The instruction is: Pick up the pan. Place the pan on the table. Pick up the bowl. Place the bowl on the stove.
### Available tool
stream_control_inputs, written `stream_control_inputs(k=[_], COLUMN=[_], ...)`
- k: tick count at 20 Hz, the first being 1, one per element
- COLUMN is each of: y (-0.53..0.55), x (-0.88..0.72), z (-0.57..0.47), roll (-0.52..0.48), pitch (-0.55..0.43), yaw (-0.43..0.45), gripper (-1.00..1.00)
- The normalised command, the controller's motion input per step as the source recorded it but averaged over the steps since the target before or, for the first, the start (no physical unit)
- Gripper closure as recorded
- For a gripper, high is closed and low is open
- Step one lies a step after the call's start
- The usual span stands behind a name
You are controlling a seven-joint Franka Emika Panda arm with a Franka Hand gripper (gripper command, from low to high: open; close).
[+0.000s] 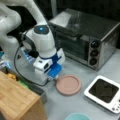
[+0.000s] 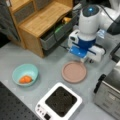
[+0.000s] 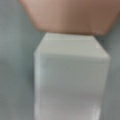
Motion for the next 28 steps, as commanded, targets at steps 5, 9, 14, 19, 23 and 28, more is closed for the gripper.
stream_control_inputs(k=[5,9,14,19,23,28], y=[0.01,-0.04,-0.12,-0.16,-0.13,-0.09], x=[0.03,0.01,0.06,0.14,0.23,0.31], z=[0.21,0.28,0.25,0.27,0.29,0.34], roll=[0.045,0.060,0.058,0.046,0.012,0.016], pitch=[0.018,0.097,0.117,0.145,0.170,0.207], yaw=[0.068,0.078,0.087,0.080,0.065,0.064], gripper=[-1.00,-1.00,-1.00,-1.00,-1.00,-1.00])
